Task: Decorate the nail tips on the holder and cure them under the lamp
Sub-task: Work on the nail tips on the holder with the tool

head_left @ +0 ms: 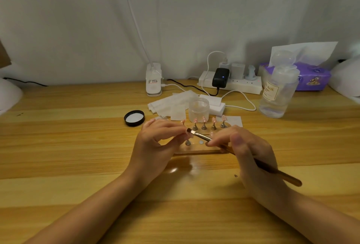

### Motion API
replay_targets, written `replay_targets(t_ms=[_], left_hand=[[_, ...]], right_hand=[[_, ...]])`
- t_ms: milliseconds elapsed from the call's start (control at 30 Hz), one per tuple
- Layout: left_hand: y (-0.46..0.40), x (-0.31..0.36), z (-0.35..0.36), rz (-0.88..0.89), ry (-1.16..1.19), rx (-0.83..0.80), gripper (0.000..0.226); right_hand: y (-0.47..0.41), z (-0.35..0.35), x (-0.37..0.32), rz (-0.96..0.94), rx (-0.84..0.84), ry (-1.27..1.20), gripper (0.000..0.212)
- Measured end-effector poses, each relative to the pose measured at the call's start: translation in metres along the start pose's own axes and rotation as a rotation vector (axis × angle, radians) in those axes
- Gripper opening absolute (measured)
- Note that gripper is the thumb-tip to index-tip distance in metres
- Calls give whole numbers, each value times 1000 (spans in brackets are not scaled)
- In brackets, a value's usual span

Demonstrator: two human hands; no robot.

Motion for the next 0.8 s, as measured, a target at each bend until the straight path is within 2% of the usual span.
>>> replay_targets(t_ms=[167, 400, 600, 800], left_hand=[[-1, 3, 0, -5, 6, 12, 19], [-1, 5, 1, -2, -11, 8, 22], [-1, 6, 0, -33, -6, -5, 20], [-1, 7, 1, -36, 8, -6, 22]], right_hand=[[1, -6, 4, 88, 63, -42, 45], [-2, 0, -6, -89, -20, 137, 35], [0, -5, -5, -104, 33, 98, 26], [-1, -1, -3, -119, 19, 176, 42]])
Point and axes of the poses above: each hand's wrist, its own y-axis away from the middle knuckle, its own z-axis out of the palm, x = y × z, the point moved 3 cm from there along -y, towards the middle knuckle, and after that the axes turned 1 degree about -x, right-handed, at the moved point
